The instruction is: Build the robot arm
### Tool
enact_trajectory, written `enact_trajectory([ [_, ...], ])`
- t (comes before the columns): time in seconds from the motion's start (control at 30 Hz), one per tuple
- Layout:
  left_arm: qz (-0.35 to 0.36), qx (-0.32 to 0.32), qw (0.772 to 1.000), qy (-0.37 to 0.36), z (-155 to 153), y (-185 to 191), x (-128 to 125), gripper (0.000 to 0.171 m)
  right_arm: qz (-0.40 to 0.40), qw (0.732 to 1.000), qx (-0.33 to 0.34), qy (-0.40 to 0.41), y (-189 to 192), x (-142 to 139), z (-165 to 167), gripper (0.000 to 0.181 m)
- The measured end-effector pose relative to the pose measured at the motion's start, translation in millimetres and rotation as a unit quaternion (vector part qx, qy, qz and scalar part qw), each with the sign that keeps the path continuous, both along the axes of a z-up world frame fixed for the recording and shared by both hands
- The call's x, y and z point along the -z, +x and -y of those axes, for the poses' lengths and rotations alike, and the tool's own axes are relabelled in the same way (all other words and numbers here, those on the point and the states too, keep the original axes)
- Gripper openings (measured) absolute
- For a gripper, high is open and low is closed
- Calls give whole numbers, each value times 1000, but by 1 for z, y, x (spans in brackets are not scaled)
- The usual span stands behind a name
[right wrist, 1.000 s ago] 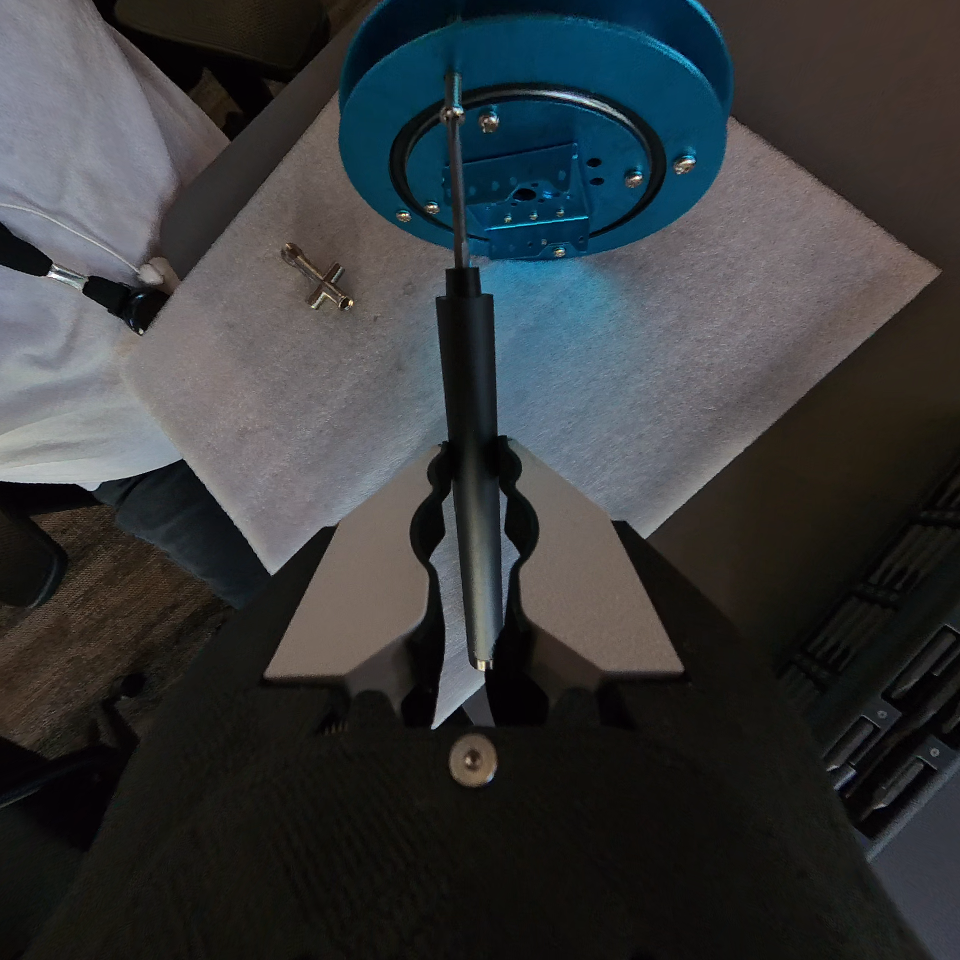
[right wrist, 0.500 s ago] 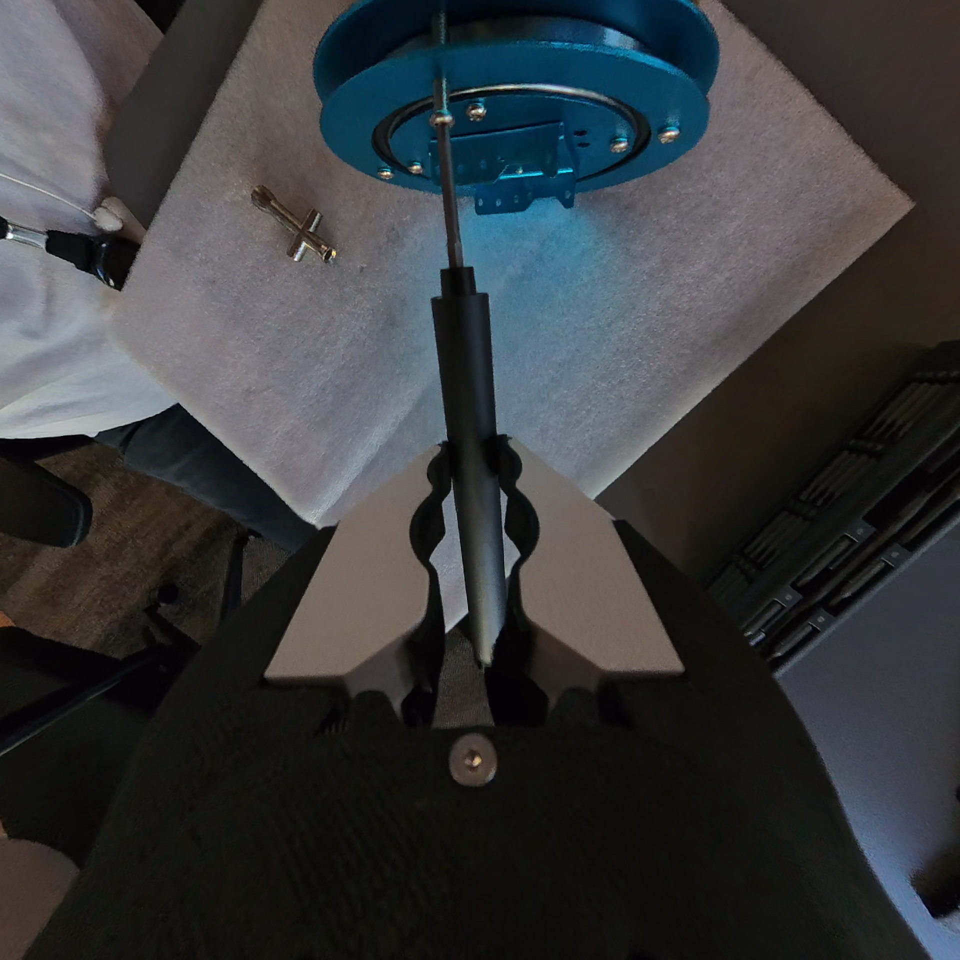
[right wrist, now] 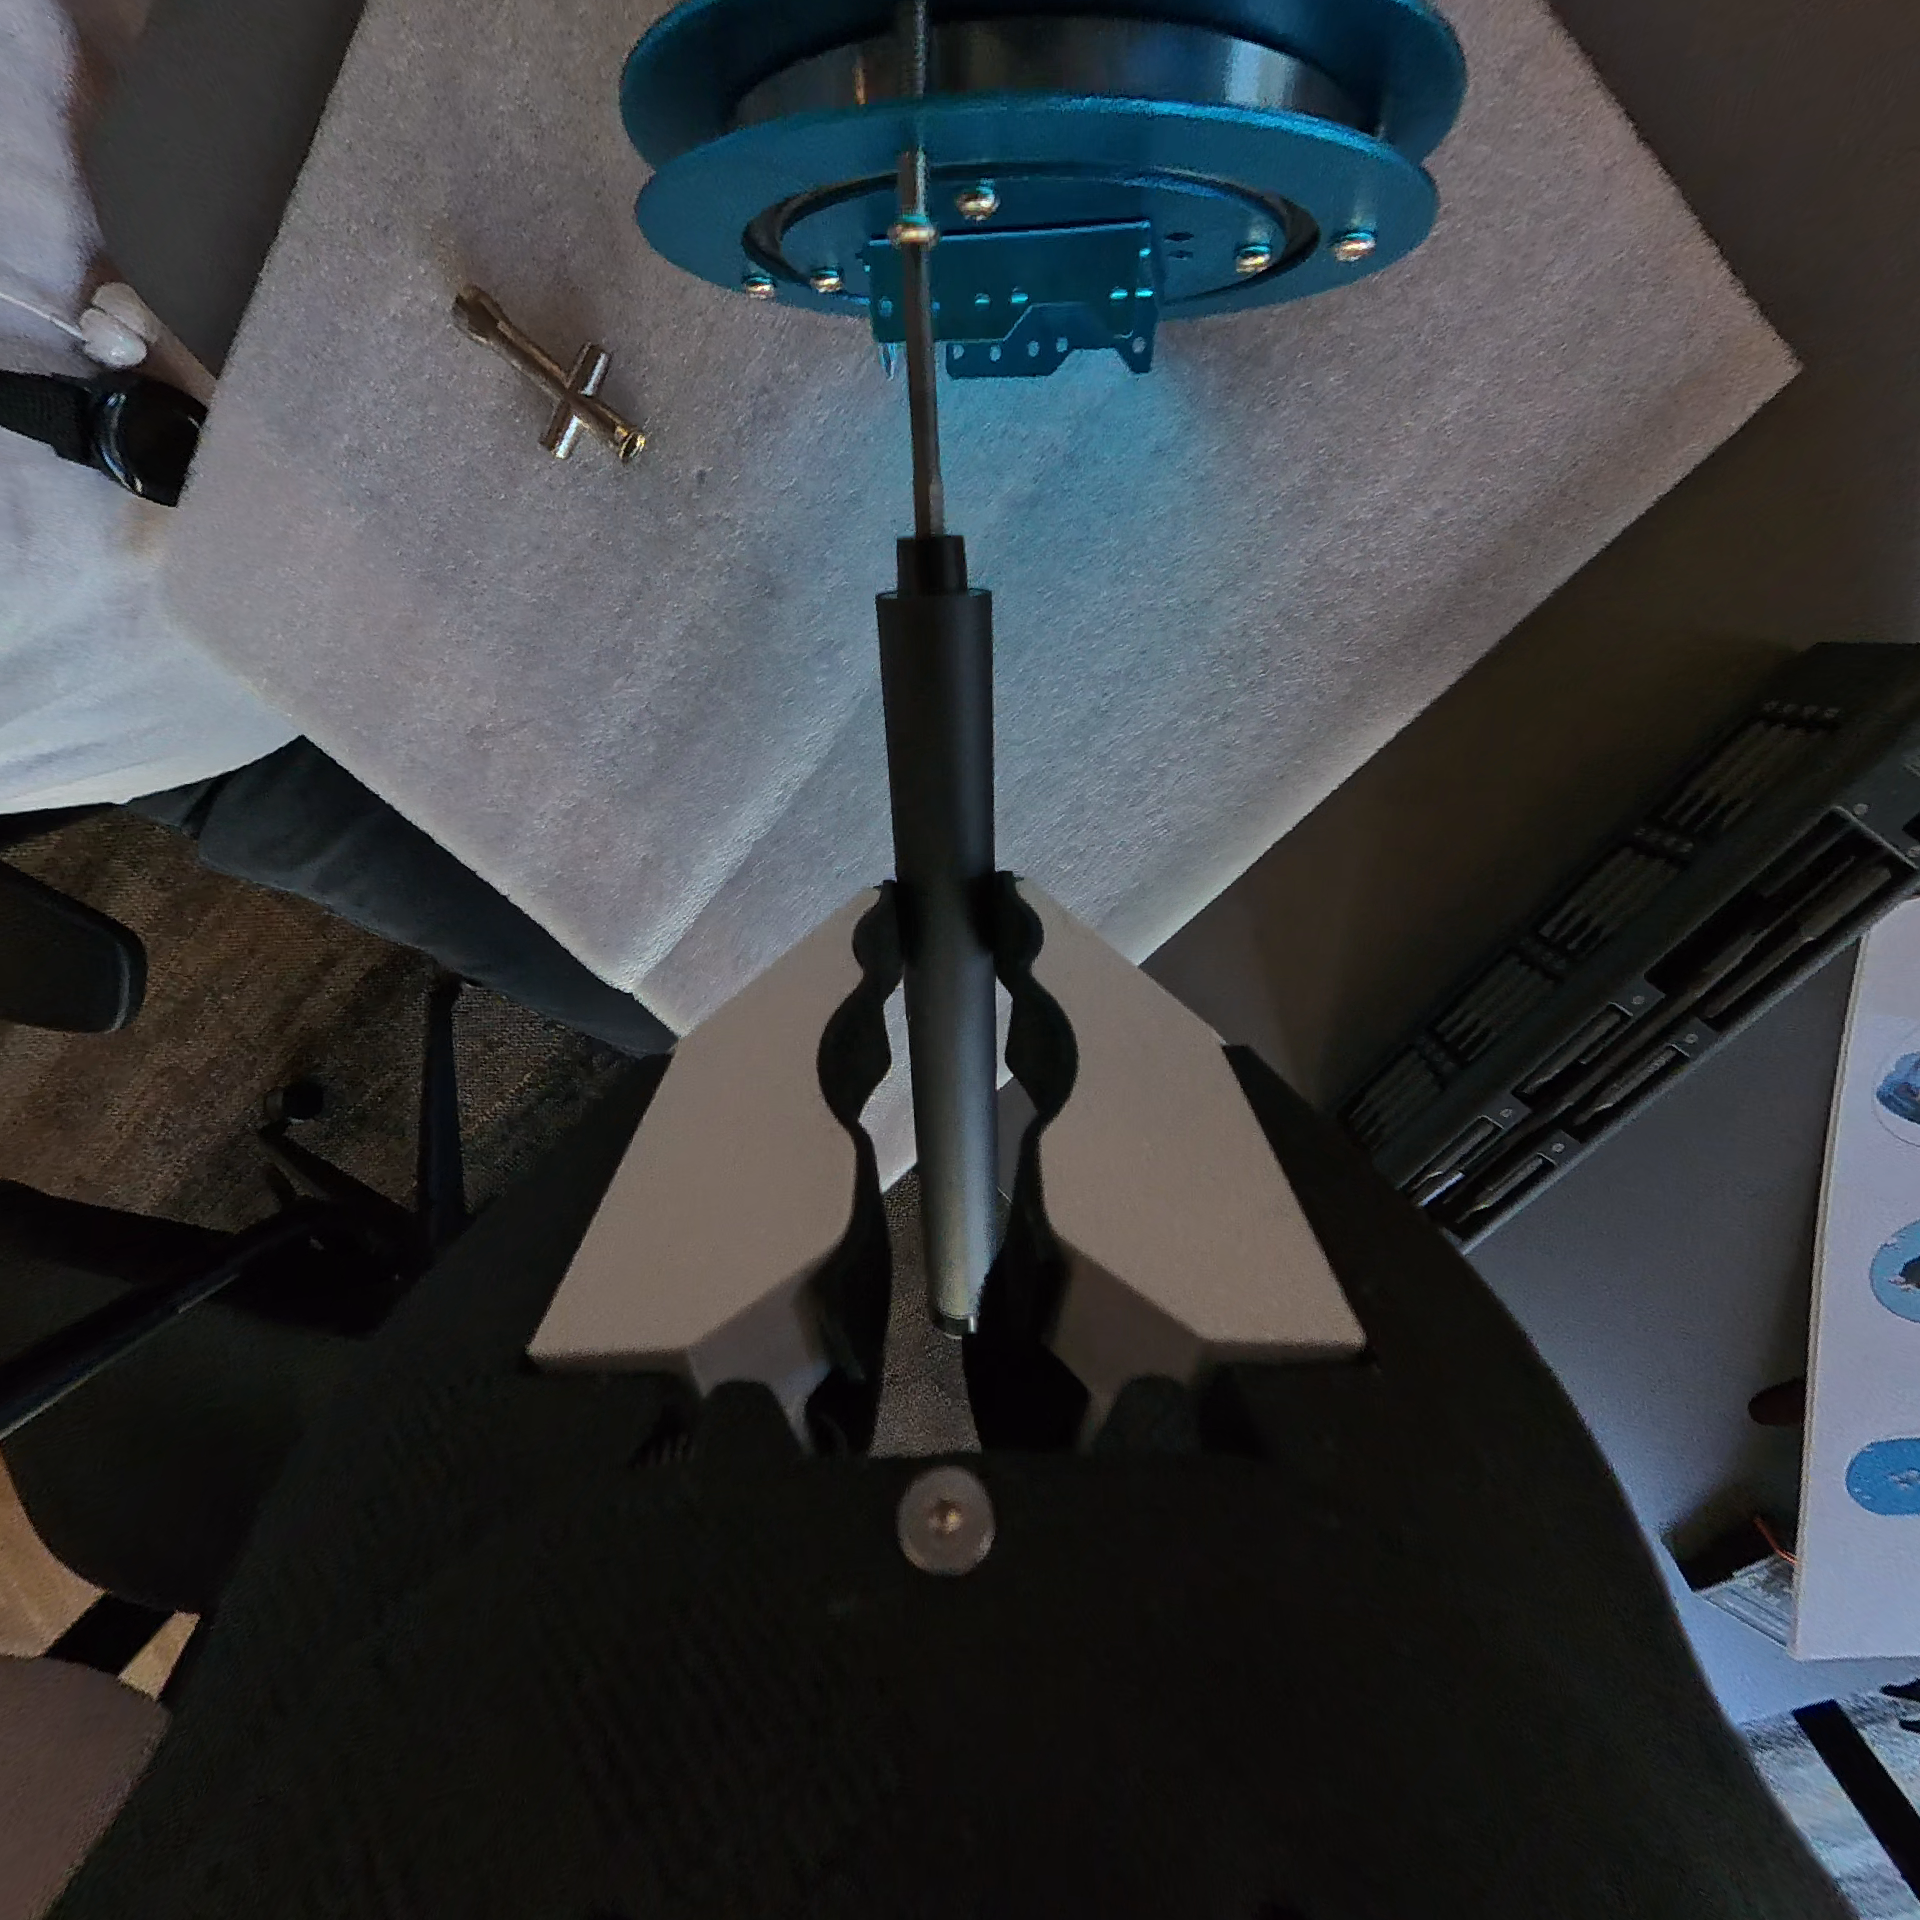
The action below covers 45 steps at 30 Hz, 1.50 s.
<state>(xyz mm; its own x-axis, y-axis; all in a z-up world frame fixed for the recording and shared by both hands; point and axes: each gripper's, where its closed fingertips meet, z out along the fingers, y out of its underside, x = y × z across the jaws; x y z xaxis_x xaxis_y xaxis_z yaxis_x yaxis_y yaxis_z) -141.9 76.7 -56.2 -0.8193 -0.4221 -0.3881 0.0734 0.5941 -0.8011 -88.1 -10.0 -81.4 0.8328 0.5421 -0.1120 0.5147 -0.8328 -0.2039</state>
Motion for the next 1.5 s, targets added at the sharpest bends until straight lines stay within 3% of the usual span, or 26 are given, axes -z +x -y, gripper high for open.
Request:
enact_trajectory([
  [0.33, 6, 1, 1000, 5, -2, 0, 0, 4, 17, 1000, 6, 19, 4, 2, -5, 16],
  [0.77, 21, 1, 1000, 22, -1, -1, 0, 4, -180, 983, 26, 30, -15, 12, -2, 16],
  [1.1, 24, 4, 999, 25, 1, -3, 0, 3, -161, 985, 4, 59, -12, 14, -4, 15],
  [1.2, 24, 1, 999, 25, 0, -2, 0, 4, -155, 986, 33, 55, -9, 17, -8, 17],
  [1.33, 22, 4, 999, 31, 1, -2, 1, 4, -131, 989, 1, 71, -14, 23, -7, 16],
  [1.5, 23, 1, 999, 33, 0, -2, 1, 4, -146, 986, 20, 74, -13, 20, -7, 16],
])
